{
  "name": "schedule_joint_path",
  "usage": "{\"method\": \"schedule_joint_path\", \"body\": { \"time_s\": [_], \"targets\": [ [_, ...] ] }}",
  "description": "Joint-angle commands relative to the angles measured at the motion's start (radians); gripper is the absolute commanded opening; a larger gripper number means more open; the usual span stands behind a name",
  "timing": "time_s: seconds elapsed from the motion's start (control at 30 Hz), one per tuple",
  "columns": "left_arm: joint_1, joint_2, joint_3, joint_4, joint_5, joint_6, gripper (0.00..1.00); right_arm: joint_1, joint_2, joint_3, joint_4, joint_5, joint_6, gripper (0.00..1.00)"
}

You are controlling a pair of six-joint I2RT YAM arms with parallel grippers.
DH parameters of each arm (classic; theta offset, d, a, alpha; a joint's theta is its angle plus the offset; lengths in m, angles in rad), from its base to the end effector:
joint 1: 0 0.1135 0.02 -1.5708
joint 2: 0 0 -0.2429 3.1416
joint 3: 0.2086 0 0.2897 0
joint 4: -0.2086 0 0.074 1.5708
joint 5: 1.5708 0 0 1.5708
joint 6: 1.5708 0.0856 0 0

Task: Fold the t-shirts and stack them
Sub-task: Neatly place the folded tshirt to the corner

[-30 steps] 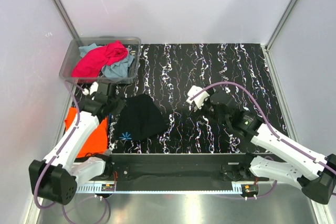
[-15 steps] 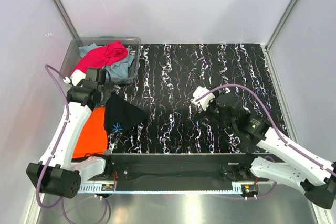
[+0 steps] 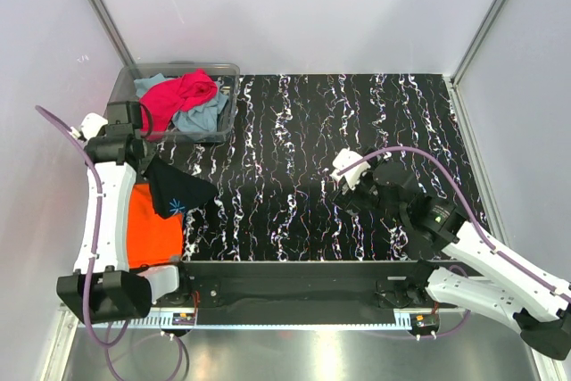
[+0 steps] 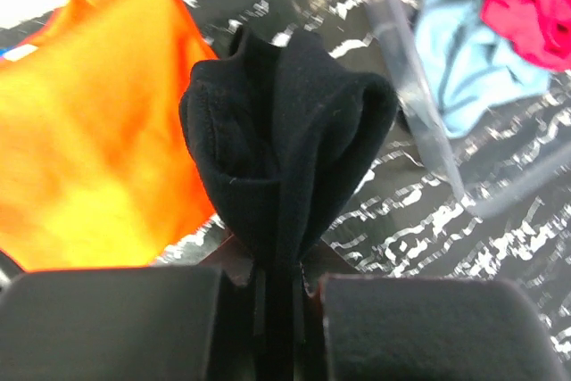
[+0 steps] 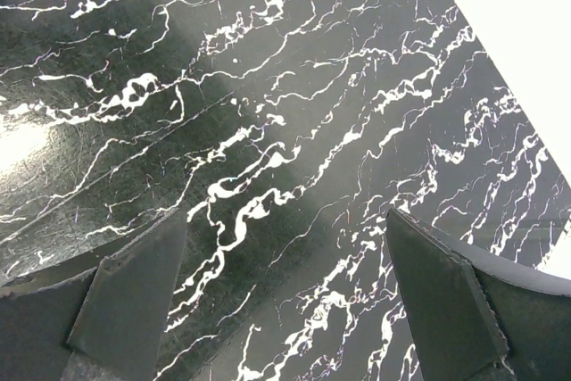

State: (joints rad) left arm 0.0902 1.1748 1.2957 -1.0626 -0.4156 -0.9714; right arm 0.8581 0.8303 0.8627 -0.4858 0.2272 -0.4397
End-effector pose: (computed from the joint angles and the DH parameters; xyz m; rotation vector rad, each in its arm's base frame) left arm 0.2858 0.0605 0.3082 -1.3578 1.9877 0.1248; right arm 0.1970 0.1984 0.2930 -1.0987 1.6854 0.0366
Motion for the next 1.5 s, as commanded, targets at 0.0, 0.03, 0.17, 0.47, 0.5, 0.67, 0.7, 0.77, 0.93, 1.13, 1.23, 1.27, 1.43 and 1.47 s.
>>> {"method": "schedule_joint_path", "body": {
  "time_s": [0.0, 0.03, 0.17, 0.47, 0.5, 0.67, 0.7, 0.77, 0.93, 1.13, 1.23, 1.27, 1.43, 1.47],
  "targets": [
    [0.049, 0.009, 0.063, 0.029, -0.003, 0.068, 0.0, -0.004, -0.007, -0.004, 0.003, 0.023, -0.007, 1.0],
    [0.057, 0.011, 0.068, 0.03, 0.004, 0.077, 0.0, -0.004, -0.003, -0.002, 0.004, 0.02, -0.008, 1.0],
    [0.088, 0.032, 0.112, 0.033, 0.017, 0.144, 0.0, -0.004, 0.01, 0.001, 0.001, 0.011, -0.002, 1.0],
    [0.131, 0.008, 0.145, -0.014, 0.028, 0.162, 0.0, -0.004, 0.035, 0.001, 0.004, -0.017, 0.024, 0.99],
    [0.135, 0.003, 0.139, -0.014, 0.028, 0.163, 0.0, -0.004, 0.038, 0.001, 0.004, -0.017, 0.024, 1.0],
    [0.175, -0.018, 0.103, -0.022, 0.034, 0.169, 0.0, -0.004, 0.043, 0.001, 0.004, -0.022, 0.021, 1.0],
    [0.181, -0.018, 0.1, -0.022, 0.037, 0.172, 0.0, -0.004, 0.043, 0.001, 0.006, -0.02, 0.021, 1.0],
    [0.194, -0.017, 0.09, -0.023, 0.043, 0.178, 0.0, -0.005, 0.043, 0.001, 0.004, -0.025, 0.022, 1.0],
    [0.232, -0.049, 0.05, -0.033, 0.044, 0.178, 0.0, -0.004, 0.053, 0.002, 0.006, -0.032, 0.019, 1.0],
    [0.253, -0.081, -0.016, -0.033, 0.069, 0.166, 0.0, -0.004, 0.07, 0.012, 0.004, -0.045, 0.018, 1.0],
    [0.269, -0.096, -0.044, -0.031, 0.054, 0.177, 0.0, -0.004, 0.075, 0.015, 0.004, -0.043, 0.022, 1.0],
    [0.275, -0.098, -0.049, -0.033, 0.052, 0.181, 0.0, -0.004, 0.073, 0.015, 0.006, -0.045, 0.025, 1.0],
    [0.295, -0.096, -0.075, -0.036, 0.049, 0.195, 0.0, -0.004, 0.066, 0.004, 0.003, -0.045, 0.025, 1.0],
    [0.302, -0.098, -0.088, -0.039, 0.046, 0.192, 0.0, -0.004, 0.064, 0.004, 0.003, -0.042, 0.024, 1.0]
  ]
}}
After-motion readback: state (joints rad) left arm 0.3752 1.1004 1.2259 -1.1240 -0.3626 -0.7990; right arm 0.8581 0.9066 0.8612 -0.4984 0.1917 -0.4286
